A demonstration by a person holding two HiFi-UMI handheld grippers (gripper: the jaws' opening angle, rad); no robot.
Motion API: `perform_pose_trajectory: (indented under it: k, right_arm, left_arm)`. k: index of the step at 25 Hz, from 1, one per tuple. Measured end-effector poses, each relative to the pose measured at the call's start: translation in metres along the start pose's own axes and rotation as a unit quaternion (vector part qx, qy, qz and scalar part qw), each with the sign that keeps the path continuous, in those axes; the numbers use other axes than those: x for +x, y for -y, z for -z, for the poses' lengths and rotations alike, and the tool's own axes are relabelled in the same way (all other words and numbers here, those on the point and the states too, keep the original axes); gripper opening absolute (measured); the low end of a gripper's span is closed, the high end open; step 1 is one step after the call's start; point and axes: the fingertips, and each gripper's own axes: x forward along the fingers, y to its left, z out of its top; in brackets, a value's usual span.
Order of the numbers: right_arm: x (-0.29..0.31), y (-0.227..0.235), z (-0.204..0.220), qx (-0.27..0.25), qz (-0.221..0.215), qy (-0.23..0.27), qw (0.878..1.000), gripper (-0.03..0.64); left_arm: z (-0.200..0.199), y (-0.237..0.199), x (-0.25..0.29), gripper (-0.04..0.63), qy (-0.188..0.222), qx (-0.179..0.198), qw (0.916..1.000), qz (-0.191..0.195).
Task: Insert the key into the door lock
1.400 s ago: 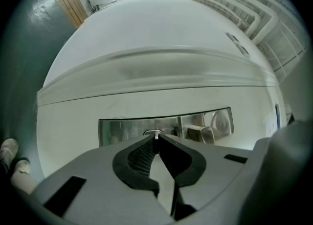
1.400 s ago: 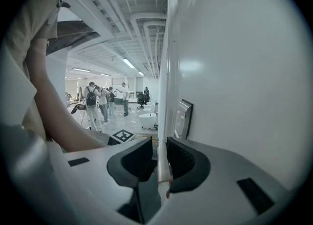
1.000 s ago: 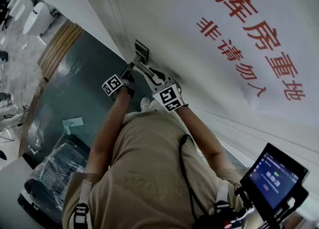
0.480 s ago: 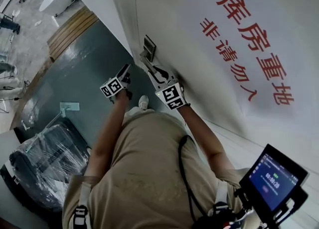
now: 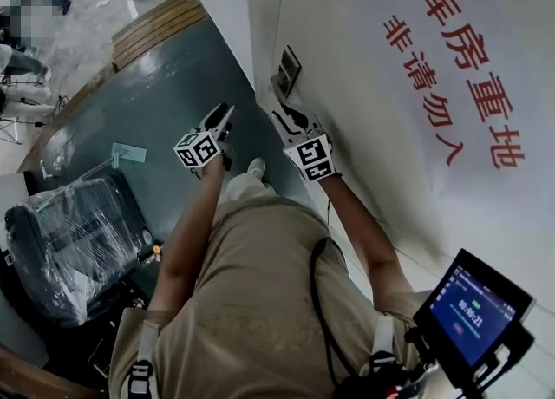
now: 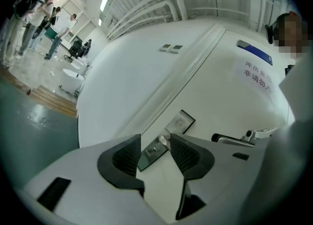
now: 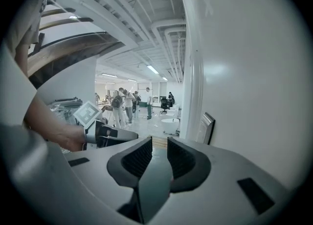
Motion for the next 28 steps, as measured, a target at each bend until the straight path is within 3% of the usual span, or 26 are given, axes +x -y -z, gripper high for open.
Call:
perform_pose_trajectory:
  k: [7,16,28]
  right_arm:
    - [-0.010,-0.015,-0.018,0.067,0.014,0.059,0.996,0.083]
    - [0.005,-0.053,-0.014,0.063,-0.036,0.055,0.996,0.083]
    - [0.032,-0.090,-0.035,0.050,-0.070,0.059,0.995,0.083]
  left_arm:
    - [-0.006,0.023,-0.052,0.184,0.024,0.029,0.9992,-0.015]
    - [-0.023,0.031,-0.119,0.184,0.080,0.047,0.9943,-0.052]
    - [-0.042,0.005,-0.181,0.184,0.112,0.055,0.9880,-0.091]
